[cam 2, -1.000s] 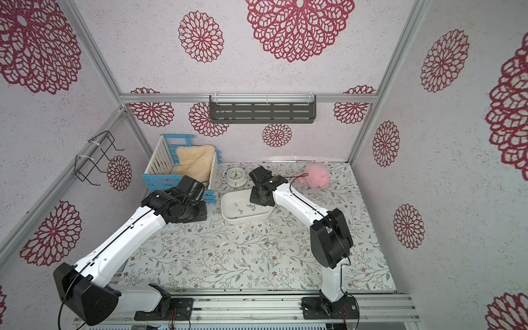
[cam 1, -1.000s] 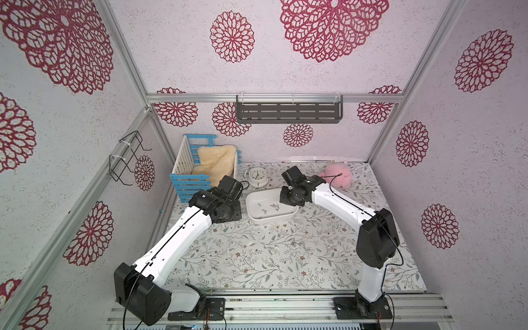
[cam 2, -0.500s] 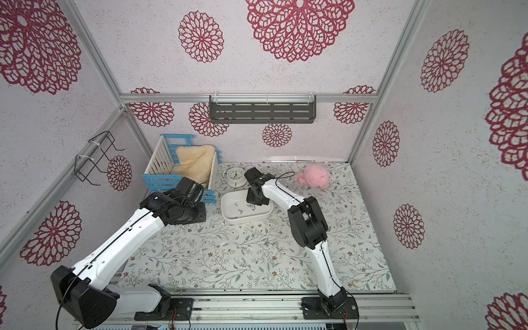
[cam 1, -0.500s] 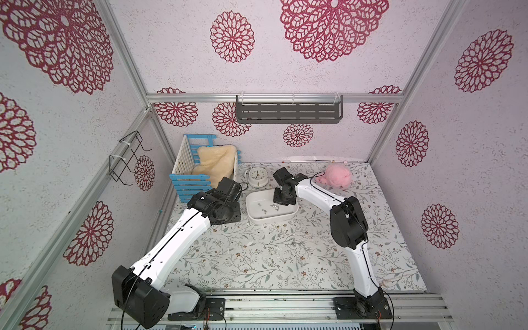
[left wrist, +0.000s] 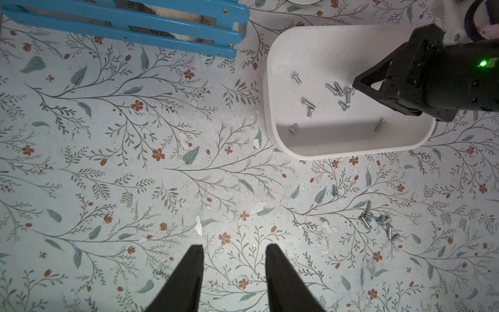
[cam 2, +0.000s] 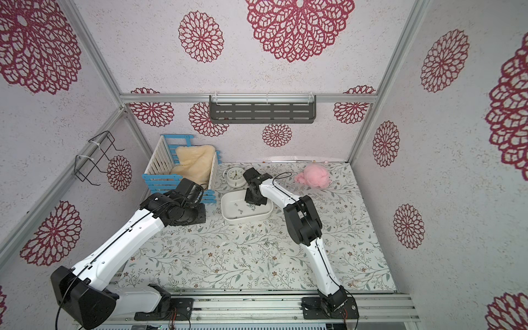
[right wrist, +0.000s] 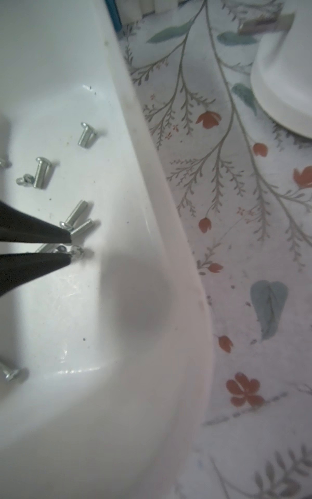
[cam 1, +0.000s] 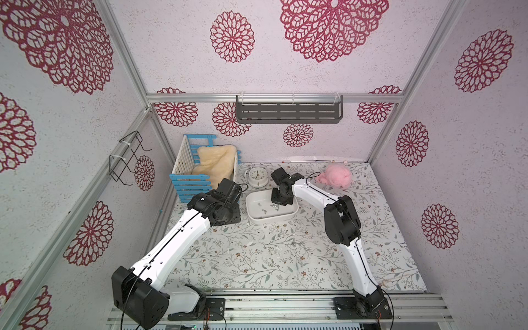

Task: Put the screws on the desktop into the storage box
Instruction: Place the screw in the storage box.

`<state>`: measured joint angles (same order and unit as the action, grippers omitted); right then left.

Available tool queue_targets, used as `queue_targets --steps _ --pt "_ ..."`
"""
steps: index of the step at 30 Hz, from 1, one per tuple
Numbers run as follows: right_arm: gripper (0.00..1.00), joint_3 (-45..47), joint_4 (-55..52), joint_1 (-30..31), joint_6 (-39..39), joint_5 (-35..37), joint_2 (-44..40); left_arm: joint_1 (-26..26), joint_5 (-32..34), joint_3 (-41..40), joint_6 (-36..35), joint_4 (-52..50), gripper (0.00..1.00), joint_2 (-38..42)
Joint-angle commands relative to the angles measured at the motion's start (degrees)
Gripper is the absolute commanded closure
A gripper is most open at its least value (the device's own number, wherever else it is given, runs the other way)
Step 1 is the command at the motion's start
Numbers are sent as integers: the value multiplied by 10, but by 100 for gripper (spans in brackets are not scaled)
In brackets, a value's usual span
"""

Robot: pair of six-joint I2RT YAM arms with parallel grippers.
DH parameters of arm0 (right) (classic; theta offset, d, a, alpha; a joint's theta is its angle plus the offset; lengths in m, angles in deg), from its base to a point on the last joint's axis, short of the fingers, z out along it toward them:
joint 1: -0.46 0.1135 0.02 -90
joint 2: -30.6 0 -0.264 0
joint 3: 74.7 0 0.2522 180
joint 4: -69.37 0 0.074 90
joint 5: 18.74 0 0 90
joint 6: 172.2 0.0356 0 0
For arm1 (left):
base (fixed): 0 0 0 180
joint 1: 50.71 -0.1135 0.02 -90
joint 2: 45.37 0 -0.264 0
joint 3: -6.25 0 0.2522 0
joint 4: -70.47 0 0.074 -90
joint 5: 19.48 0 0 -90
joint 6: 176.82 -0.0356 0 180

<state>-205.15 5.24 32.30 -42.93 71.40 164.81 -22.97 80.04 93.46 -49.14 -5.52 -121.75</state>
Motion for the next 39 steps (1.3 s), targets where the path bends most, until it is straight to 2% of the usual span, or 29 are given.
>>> queue_targets --steps 1,9,14,24,31,39 --pt "82 -26 -9 1 -12 8 -33 -6 -6 -3 1 8 56 10" --pt "78 -60 -37 13 -17 31 -80 -4 -19 -7 6 9 54 3" --pt "78 -37 -25 26 -15 69 -150 3 -22 -8 7 11 54 -1" --pt "77 233 94 31 15 111 -370 49 -22 -7 23 35 54 -38" --pt "75 429 147 30 64 132 -515 92 -27 8 32 53 54 -81" --pt "73 551 143 19 102 154 -615 142 -28 51 38 59 53 -144"
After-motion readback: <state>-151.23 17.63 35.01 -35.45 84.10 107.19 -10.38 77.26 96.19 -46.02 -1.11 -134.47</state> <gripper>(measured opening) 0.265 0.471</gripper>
